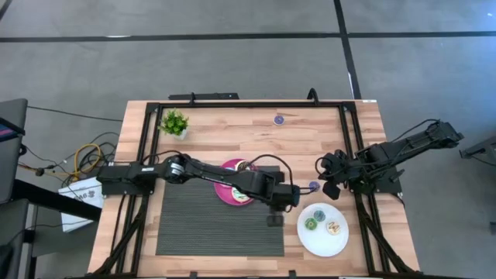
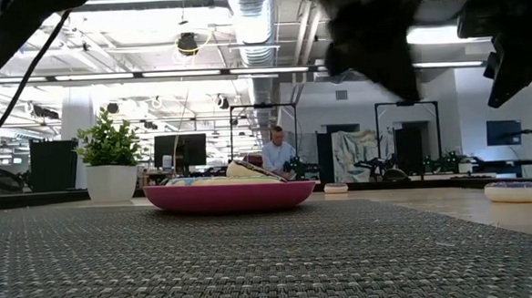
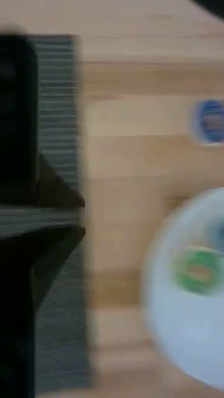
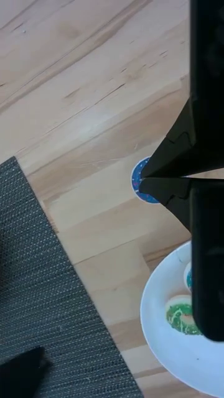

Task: Pick & Place donuts
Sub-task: Put the top small dark blue donut on the white plate

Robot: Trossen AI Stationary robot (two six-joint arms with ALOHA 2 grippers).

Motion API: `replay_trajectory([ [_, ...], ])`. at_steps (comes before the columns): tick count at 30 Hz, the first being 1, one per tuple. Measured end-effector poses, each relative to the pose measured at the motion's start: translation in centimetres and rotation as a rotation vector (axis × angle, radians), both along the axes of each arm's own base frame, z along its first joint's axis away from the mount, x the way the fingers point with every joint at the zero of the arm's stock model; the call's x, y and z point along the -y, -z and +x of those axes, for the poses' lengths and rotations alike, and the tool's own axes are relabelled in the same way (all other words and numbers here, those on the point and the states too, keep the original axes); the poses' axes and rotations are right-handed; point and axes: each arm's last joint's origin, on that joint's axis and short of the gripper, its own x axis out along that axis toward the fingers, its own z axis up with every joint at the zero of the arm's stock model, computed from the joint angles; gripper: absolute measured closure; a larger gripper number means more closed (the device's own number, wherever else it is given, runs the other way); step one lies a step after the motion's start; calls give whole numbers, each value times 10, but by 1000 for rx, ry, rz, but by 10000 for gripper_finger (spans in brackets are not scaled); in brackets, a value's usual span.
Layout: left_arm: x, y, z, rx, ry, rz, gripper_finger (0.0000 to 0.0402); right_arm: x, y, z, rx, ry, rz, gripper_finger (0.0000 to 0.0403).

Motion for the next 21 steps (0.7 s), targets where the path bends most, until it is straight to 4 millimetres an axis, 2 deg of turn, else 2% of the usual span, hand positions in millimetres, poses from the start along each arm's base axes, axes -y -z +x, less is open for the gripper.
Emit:
replay_trajectory([
  [2,-5,1,-10,-96,-2,51,388,0,0,0,1,0,0,403],
  [6,-22,-9,-29,-182,-35,164,394,0,0,0,0,1,0,403],
  [10,-47,-14,-59,-204,-68,179,400,0,0,0,2,21,12,403],
  [14,-78,-23,-112,-45,-154,108,401,0,0,0,3,39,21,403],
  [16,-90,-19,-145,46,-193,42,401,0,0,0,3,39,21,403],
  [21,-105,-15,-230,279,-250,-124,401,0,0,0,4,42,16,403],
])
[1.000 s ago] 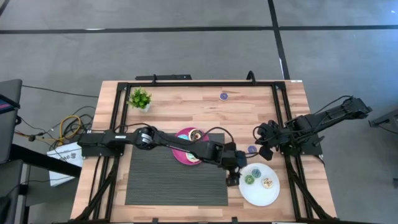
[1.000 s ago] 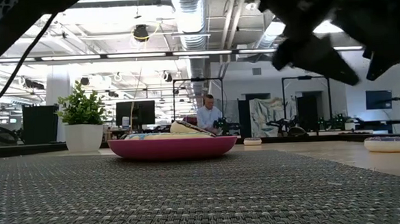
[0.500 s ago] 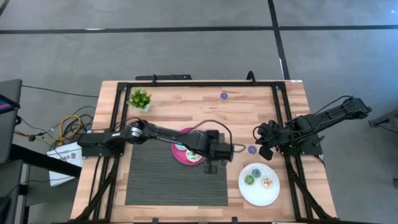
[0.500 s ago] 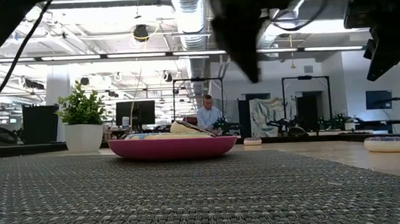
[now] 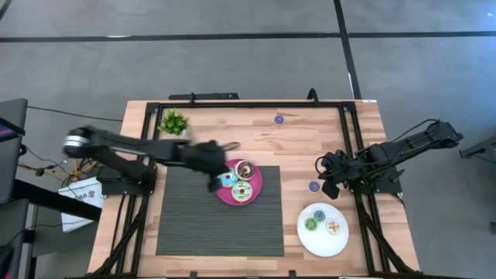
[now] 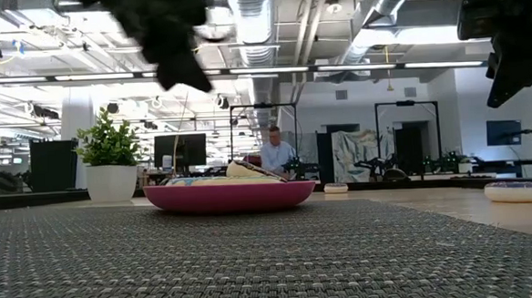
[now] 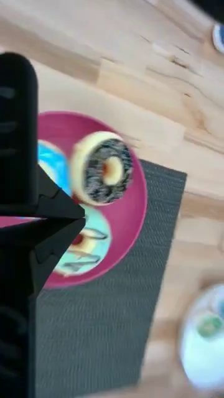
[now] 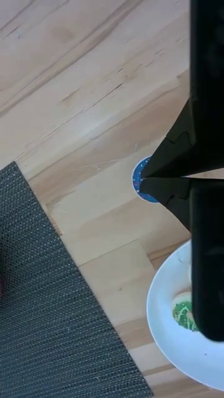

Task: Pick & Place donuts
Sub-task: Put the top small dark blue donut on the white plate

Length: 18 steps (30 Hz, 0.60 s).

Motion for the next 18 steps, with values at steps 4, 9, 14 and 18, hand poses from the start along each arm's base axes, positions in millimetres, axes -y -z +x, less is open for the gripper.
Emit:
replay_trajectory([
  [4,-2,7,-58,148,-12,-19,401,0,0,1,7,0,2,403],
  [9,-3,18,-112,357,2,5,401,-1,-1,2,21,0,7,403],
  [14,-4,30,-144,536,49,94,401,0,-1,2,22,2,6,403],
  [18,-4,35,-162,643,85,132,401,0,-1,2,23,5,3,403],
])
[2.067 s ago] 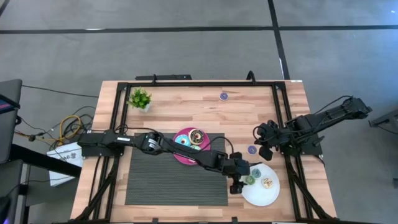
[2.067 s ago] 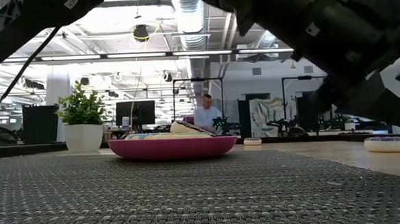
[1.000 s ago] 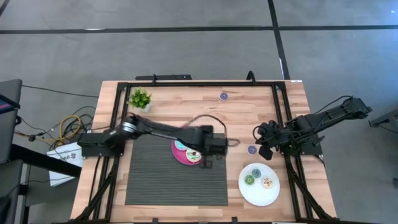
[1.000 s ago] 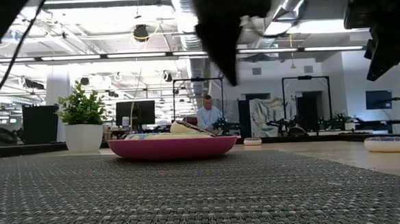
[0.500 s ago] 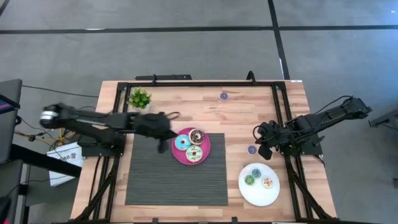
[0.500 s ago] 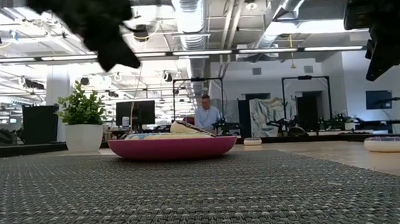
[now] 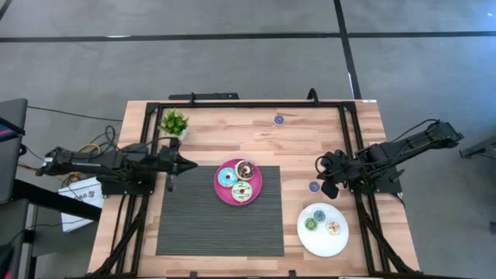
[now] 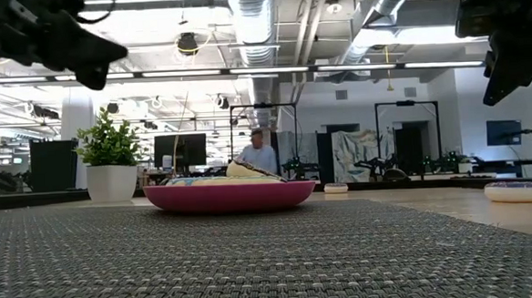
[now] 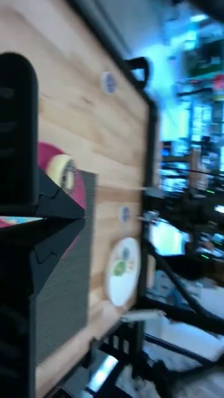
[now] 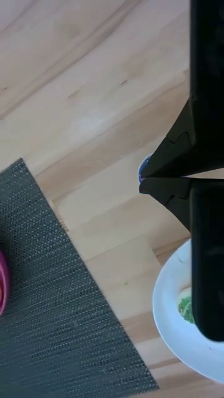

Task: Pick & Place donuts
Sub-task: Put the top small dark blue donut on the white plate

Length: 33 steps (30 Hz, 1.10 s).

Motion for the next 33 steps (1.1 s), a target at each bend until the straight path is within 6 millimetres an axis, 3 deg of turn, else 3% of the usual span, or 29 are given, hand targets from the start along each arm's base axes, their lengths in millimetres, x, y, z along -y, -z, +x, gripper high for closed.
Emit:
replay_trajectory([
  [9,-1,17,-25,192,-8,44,401,3,-1,1,32,57,-93,403],
  [17,1,36,-20,187,40,30,401,3,-1,1,33,61,-99,403],
  [22,0,38,-19,168,27,57,401,3,-1,2,48,65,-101,403],
  [30,1,42,-19,129,33,3,401,19,-11,23,238,283,-178,403],
  [33,1,43,-19,121,33,1,401,32,-8,40,239,263,-201,403],
])
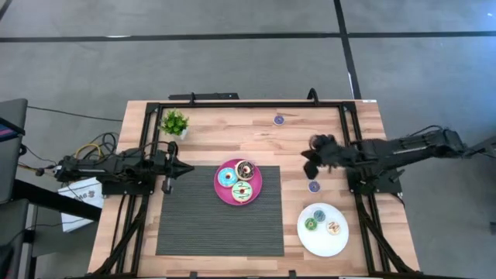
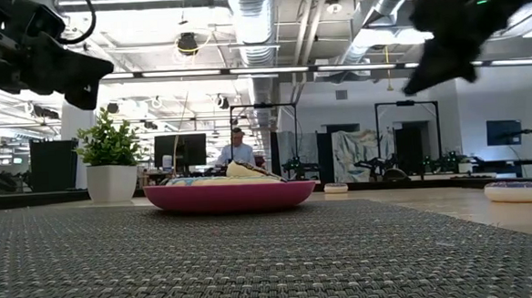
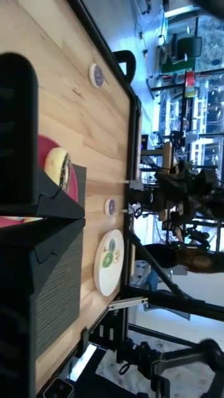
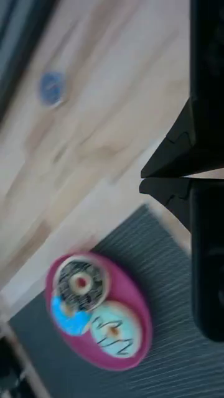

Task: Pick & Place donuts
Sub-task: Put the top small dark blue donut on the white plate

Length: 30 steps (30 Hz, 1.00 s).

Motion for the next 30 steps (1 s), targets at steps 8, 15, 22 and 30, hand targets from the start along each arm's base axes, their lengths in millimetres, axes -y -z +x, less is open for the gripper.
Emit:
replay_trajectory([
  [8,0,0,0,-2,0,-2,401,58,-7,70,130,-26,-242,403],
  [15,0,1,0,-3,-2,-2,401,131,-43,118,-31,128,-232,392],
  [22,0,1,0,-4,-2,-2,401,208,-44,142,-348,199,40,303],
  [30,0,1,0,-5,-2,-2,401,256,5,149,-583,222,239,153],
])
